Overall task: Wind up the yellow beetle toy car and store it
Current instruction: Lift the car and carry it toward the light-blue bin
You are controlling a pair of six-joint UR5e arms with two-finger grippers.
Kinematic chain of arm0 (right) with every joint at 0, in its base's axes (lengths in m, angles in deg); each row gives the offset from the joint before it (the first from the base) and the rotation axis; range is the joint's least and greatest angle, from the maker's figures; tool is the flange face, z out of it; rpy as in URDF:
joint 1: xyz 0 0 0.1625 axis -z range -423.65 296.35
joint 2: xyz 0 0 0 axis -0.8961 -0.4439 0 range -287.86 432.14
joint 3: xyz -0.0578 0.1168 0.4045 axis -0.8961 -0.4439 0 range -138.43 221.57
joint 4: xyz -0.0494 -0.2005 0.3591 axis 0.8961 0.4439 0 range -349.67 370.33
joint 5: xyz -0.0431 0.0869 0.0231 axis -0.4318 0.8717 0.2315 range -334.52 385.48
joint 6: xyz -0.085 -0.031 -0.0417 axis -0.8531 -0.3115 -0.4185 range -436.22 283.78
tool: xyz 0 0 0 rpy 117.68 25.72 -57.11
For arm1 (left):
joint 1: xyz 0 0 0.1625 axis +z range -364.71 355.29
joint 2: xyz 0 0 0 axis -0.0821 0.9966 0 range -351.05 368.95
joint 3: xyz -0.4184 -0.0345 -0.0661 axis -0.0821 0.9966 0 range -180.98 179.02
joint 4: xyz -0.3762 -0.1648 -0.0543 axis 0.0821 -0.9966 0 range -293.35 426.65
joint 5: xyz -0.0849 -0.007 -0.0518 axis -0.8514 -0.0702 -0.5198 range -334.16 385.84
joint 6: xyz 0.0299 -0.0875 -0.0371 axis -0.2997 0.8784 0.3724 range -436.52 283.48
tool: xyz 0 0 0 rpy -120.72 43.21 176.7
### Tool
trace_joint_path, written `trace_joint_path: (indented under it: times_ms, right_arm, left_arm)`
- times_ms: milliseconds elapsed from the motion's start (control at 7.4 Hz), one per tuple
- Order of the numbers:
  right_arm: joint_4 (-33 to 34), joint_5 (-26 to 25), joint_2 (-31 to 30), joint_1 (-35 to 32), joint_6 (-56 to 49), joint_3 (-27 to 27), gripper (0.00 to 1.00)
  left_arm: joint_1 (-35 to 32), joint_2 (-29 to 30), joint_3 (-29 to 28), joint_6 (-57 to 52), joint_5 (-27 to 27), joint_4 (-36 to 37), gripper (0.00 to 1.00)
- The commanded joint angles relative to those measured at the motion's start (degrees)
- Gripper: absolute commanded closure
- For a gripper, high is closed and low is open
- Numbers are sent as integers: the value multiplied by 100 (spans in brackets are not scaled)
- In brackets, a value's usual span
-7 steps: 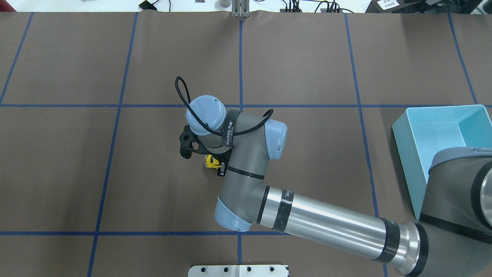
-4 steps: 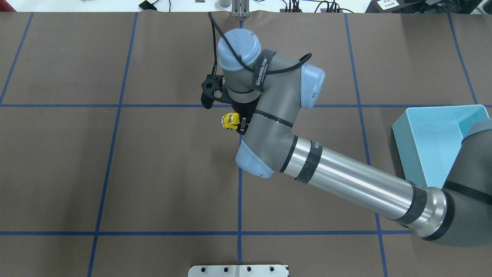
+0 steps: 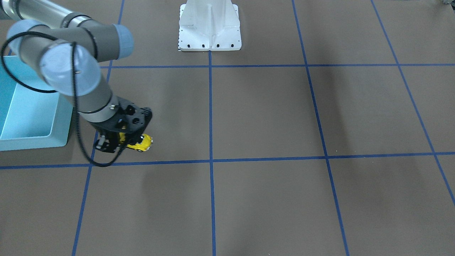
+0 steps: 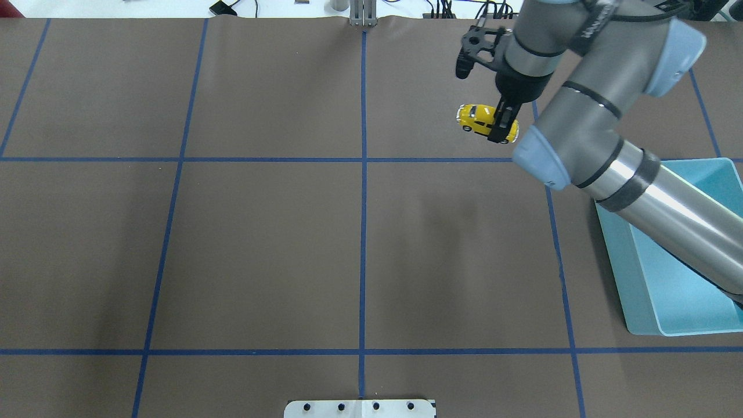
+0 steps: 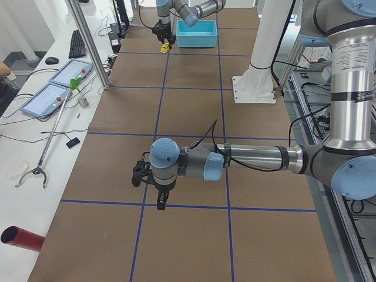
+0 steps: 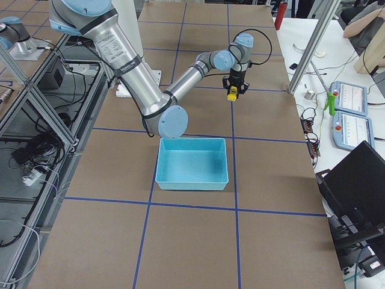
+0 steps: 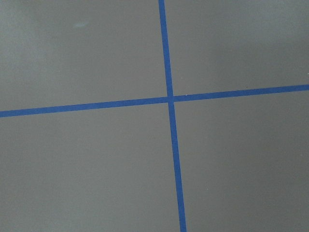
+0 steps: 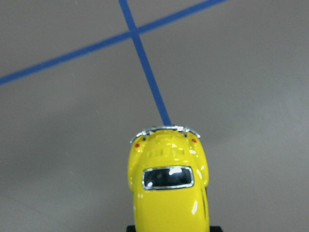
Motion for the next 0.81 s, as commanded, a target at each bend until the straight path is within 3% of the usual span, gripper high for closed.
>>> trace_joint_path:
  times_ms: [0,270,676]
  right_arm:
    - [33,381,-1181,-875,-577,627,100]
    - [42,896,-2138,-1702,-639,769,100]
    - [-11,908,-3249,-1784,-648,1147,100]
  left_arm:
    - [0,0,0,0,0,4,1]
    - [0,-9,8,9,0,4,1]
    - [0,-44,52,9,0,-5,1]
